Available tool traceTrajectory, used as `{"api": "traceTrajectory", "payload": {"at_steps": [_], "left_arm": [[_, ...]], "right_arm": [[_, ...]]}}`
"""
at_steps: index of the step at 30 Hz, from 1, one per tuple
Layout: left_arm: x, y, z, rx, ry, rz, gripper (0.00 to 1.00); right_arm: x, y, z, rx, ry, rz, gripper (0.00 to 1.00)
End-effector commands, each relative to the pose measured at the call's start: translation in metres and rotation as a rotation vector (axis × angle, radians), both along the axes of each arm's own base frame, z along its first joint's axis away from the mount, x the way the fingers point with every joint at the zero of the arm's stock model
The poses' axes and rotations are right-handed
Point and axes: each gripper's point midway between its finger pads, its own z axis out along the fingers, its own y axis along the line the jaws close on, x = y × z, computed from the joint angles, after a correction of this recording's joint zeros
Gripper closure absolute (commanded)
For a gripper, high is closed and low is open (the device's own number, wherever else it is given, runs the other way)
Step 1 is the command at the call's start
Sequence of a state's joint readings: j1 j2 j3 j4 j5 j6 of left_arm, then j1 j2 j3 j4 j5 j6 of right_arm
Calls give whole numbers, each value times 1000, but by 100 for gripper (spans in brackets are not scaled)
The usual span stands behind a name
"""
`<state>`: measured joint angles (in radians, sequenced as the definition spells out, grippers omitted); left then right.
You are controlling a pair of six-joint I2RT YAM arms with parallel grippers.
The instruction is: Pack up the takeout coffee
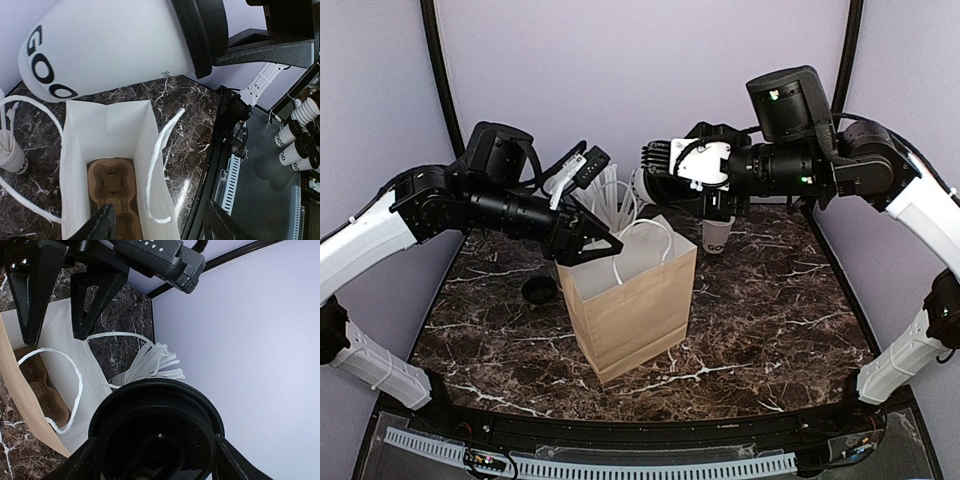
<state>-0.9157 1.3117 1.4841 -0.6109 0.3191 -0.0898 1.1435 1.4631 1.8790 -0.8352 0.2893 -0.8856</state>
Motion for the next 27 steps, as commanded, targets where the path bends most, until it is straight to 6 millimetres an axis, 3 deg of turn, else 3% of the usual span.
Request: {"api": "traceTrajectory", "payload": {"at_steps": [1, 6, 10, 14, 17, 23, 25, 27], "left_arm": [[-16, -18, -1, -58, 48, -112, 37], [-24, -35, 1, -66, 52, -180, 37], [-53, -56, 5, -86, 77, -313, 37], [-69, -62, 10, -76, 77, -373, 37], [-61, -52, 11, -36, 24, -313, 35], [-53, -15, 57, -89, -137, -179, 32], [-40, -1, 63, -81, -186, -81, 27], [-18, 14, 58, -35, -201, 62, 22]], "right_arm": [[2, -2, 19, 66, -23, -11, 51], [-3, -11, 18, 60, -19, -10, 51], [-8, -14, 16, 65, 5, 9, 51], [-20, -13, 2, 35, 66, 63, 51], [-29, -12, -11, 10, 118, 101, 51], [-40, -2, -32, -30, 193, 160, 51], [-40, 0, -37, -46, 203, 164, 52], [-41, 1, -41, -57, 217, 169, 52]]}}
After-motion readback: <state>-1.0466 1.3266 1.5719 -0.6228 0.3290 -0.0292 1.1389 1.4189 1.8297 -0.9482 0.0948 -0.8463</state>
